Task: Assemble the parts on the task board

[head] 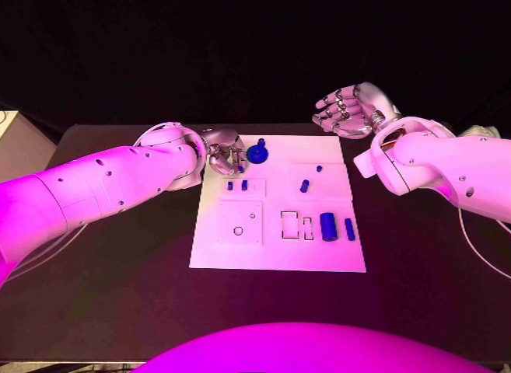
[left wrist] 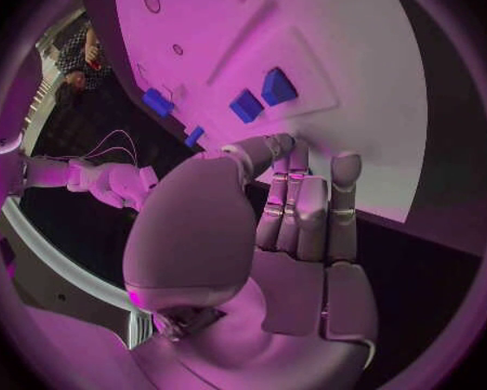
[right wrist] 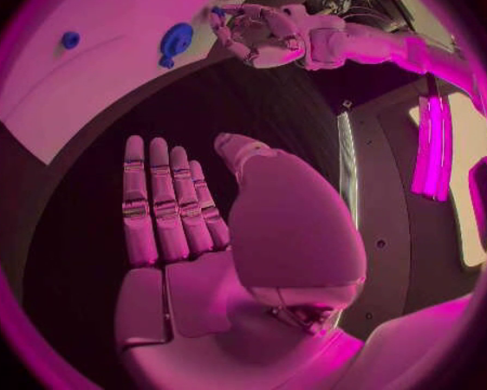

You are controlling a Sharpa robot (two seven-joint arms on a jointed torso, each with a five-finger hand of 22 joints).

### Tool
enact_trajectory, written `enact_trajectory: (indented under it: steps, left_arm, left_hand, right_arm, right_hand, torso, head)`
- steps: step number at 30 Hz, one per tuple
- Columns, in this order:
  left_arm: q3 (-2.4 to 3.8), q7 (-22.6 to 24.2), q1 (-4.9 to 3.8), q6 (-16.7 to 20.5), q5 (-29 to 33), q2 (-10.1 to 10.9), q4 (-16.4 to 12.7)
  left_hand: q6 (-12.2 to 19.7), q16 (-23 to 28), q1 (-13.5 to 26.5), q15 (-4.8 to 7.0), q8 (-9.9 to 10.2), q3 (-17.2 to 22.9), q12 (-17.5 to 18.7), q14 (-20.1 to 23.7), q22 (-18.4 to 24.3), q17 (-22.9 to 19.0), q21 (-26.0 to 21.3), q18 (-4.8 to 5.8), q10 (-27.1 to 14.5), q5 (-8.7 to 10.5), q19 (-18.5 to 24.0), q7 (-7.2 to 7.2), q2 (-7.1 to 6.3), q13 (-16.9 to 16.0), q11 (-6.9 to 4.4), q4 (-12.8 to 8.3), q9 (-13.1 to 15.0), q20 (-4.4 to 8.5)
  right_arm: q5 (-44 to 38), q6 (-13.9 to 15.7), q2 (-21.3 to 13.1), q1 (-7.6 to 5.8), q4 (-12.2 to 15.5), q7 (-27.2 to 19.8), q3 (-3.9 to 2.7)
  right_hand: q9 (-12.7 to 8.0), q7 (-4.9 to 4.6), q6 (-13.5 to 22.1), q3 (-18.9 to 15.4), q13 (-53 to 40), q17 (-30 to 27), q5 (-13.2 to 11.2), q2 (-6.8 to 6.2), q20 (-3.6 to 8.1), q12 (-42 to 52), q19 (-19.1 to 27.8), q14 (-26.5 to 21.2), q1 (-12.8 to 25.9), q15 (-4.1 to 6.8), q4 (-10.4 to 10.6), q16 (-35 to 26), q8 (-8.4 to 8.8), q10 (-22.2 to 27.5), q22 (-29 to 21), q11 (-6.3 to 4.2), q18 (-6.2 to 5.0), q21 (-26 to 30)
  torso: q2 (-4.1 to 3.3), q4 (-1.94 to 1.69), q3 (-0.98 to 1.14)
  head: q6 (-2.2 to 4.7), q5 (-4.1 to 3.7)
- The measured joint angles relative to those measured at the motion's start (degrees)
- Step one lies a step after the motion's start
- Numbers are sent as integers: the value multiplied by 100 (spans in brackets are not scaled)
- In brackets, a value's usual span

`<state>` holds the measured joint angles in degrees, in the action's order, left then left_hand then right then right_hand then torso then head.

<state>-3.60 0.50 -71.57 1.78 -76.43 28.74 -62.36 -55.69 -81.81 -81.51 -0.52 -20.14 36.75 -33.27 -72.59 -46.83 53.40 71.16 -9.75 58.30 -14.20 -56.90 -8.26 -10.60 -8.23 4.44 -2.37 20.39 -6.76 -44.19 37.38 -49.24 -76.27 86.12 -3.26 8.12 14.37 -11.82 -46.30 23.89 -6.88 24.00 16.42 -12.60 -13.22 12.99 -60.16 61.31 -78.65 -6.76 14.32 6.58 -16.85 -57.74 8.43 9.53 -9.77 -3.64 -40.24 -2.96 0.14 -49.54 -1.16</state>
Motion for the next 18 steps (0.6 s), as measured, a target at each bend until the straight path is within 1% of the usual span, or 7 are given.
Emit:
enact_trajectory:
  steps: [1, 3, 7, 9, 11, 13, 18]
  left_arm:
    - [-1, 2, 0, 0, 1, 5, -5]
    - [-2, 8, 1, 5, 5, 14, -19]
    - [-4, 21, 5, 10, 27, 23, -30]
    - [-7, 27, 6, 12, 41, 26, -32]
    - [-10, 31, 8, 12, 47, 30, -32]
    - [-14, 36, 12, 12, 54, 34, -32]
    - [-21, 38, 19, 11, 79, 40, -26]
  left_hand:
    - [-1, 0, 22, 0, 2, 0, 0, 0, 0, 0, 0, 0, 0, 0, 0, -1, -22, 0, 0, 0, -3, 0]
    - [-1, 0, 22, 0, 9, 0, 0, 0, 0, 0, 0, 0, 0, 0, 0, -1, -22, 0, 0, 0, -2, 0]
    - [6, 0, 44, -3, 59, -2, 45, 3, 22, -6, -21, 0, 0, 0, 4, -8, 1, 0, 0, -2, -2, -4]
    - [63, 0, 63, -22, 141, -24, 87, 23, 48, -24, -44, 0, 0, -1, 29, -47, -18, -2, 0, -24, 3, -29]
    - [107, 0, 68, -29, 180, -24, 100, 30, 69, -42, -44, -1, 0, -1, 29, -36, -22, -9, 0, -24, 4, -30]
    - [189, 0, 68, -44, 253, -23, 137, 44, 86, -49, -70, 0, -3, -1, 50, -60, -22, -17, 3, -23, -3, -50]
    - [286, 0, 67, -63, 375, -39, 182, 64, 124, -87, -91, 1, -22, -2, 91, -83, -22, -31, 22, -40, -35, -50]
  right_arm:
    - [0, 0, -1, 0, 0, 0, 0]
    - [0, 0, -3, 0, -1, 0, 1]
    - [0, 0, -2, 2, -2, 0, 1]
    - [0, 0, -1, 2, -2, 0, 1]
    - [0, 0, -1, 2, -3, 0, 1]
    - [1, 0, -1, 2, -3, -2, 2]
    - [1, 1, -1, 3, -5, -6, 2]
  right_hand:
    - [0, 0, 0, 0, 0, 0, 0, 0, 0, 0, 0, 0, 0, 0, 0, 0, 0, 0, 0, 0, 0, 0]
    - [-1, 0, 0, 0, 6, -5, 3, 0, 0, 0, 0, 0, 0, 0, 0, -2, 0, 1, -7, 1, 0, 0]
    - [-6, 0, 0, 0, 16, -15, 21, 0, 0, 0, 0, 0, 0, 0, 0, -22, 0, 22, -20, 21, 0, 0]
    - [-6, 0, 0, 0, 16, -15, 21, 0, 0, 0, 0, 0, 0, 0, 0, -22, 0, 21, -20, 21, 0, 0]
    - [-6, 0, 0, 0, 16, -15, 21, 0, 0, 0, 0, 0, 0, 0, 0, -22, 0, 21, -20, 21, 0, 0]
    - [-6, 0, 0, 0, 16, -15, 21, 0, 0, 0, 0, 0, 0, 0, 0, -22, 0, 21, -20, 21, 0, 0]
    - [-6, 0, 0, 0, 16, -15, 21, 0, 0, 0, 0, 0, 0, 0, 0, -22, 0, 21, -20, 21, 0, 0]
  torso:
    - [1, 0, 0]
    - [0, -2, 0]
    - [0, -5, -3]
    - [0, -5, -3]
    - [0, -5, -3]
    - [0, -5, -4]
    - [-1, -3, -4]
  head:
    - [0, -2]
    - [-5, -9]
    - [-8, -12]
    - [-10, -11]
    - [-10, -9]
    - [-11, -8]
    - [-12, -2]
